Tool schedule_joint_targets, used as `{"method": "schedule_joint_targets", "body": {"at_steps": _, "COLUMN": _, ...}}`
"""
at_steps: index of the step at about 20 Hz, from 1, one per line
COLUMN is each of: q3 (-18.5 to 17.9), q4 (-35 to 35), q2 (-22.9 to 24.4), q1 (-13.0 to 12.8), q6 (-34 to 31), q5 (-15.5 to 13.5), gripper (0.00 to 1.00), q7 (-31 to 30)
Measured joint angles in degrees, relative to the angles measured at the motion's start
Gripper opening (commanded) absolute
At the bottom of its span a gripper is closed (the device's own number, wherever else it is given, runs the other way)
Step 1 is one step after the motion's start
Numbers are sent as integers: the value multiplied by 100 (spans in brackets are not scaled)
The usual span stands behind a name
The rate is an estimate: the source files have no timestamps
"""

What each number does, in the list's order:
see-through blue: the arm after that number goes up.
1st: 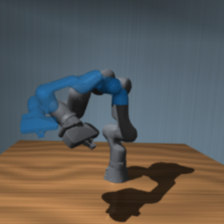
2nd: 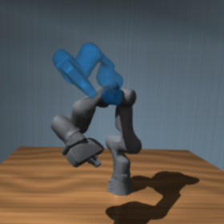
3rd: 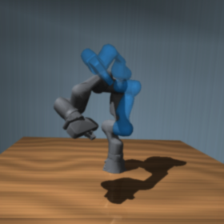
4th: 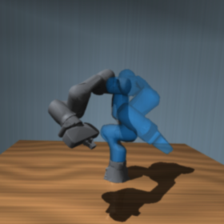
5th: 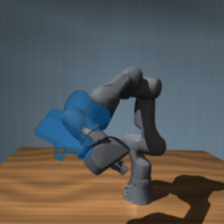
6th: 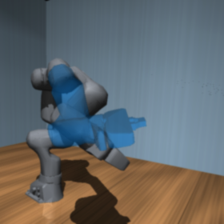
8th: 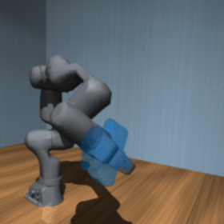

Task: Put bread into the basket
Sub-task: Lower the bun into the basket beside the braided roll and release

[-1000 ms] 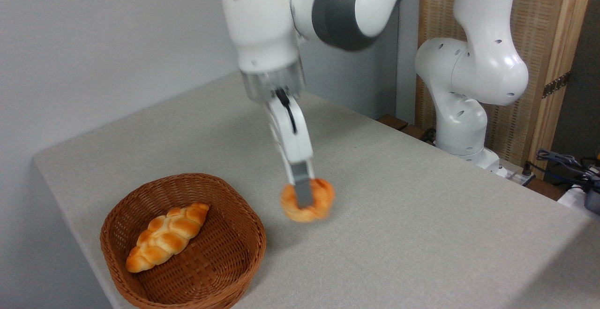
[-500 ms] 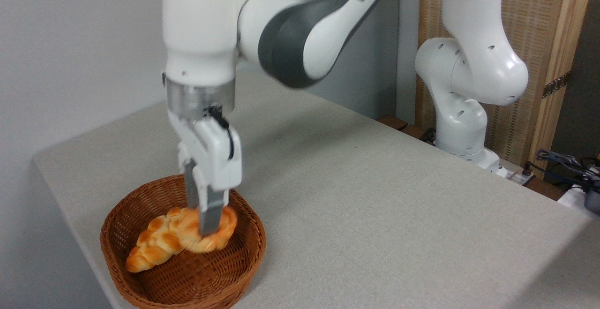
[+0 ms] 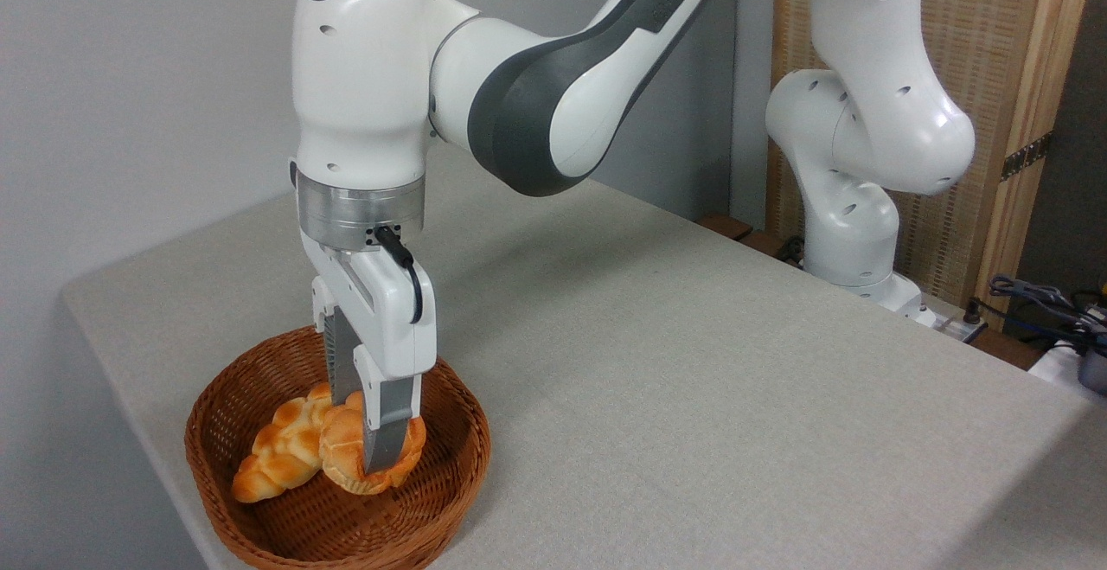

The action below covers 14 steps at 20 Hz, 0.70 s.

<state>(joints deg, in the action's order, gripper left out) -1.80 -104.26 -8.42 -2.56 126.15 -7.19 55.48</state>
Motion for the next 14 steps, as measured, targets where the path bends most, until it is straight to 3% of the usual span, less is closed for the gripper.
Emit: {"method": "schedule_joint_targets", "body": {"at_steps": 14, "q3": -5, "q4": 13, "q2": 61, "q1": 10, "q6": -351, "q5": -1, "gripper": 100, "q7": -25}}
